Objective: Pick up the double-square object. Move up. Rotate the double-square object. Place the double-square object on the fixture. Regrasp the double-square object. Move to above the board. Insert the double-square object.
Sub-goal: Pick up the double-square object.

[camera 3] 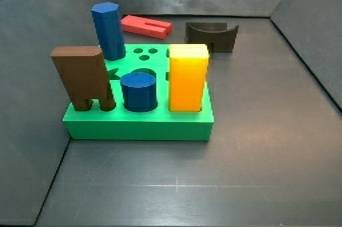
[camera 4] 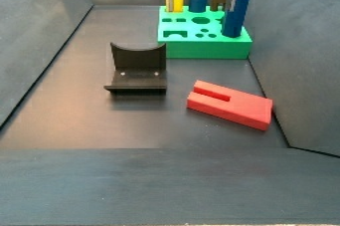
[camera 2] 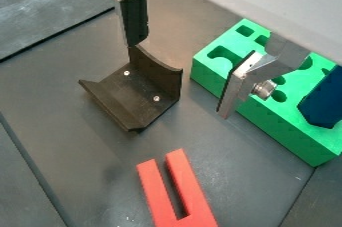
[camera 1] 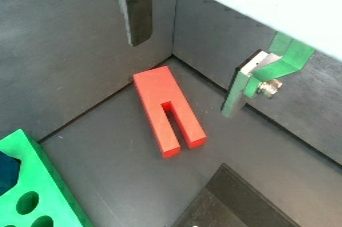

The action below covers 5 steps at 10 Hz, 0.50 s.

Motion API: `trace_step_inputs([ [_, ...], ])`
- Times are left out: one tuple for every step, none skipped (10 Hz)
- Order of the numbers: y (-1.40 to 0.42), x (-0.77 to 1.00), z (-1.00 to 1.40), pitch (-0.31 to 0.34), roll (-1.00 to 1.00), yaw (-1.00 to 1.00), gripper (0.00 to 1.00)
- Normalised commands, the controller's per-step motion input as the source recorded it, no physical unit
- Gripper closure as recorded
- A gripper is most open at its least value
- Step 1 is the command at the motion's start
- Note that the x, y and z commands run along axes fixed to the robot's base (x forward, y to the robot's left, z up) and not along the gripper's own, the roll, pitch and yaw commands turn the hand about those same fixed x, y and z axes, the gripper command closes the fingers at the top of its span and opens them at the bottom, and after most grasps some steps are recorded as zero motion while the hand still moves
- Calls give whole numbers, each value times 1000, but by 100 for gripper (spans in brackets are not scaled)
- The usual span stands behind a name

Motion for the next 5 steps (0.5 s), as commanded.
trace_step_inputs([
  [0, 0, 0, 0, -7, 0, 0],
  [129, -357, -371, -67, 57, 434, 0],
  [14, -71, -666, -56, 0, 1000, 0],
  [0, -46, -694, -27, 0, 1000, 0],
  [0, -34, -706, -21, 0, 1000, 0],
])
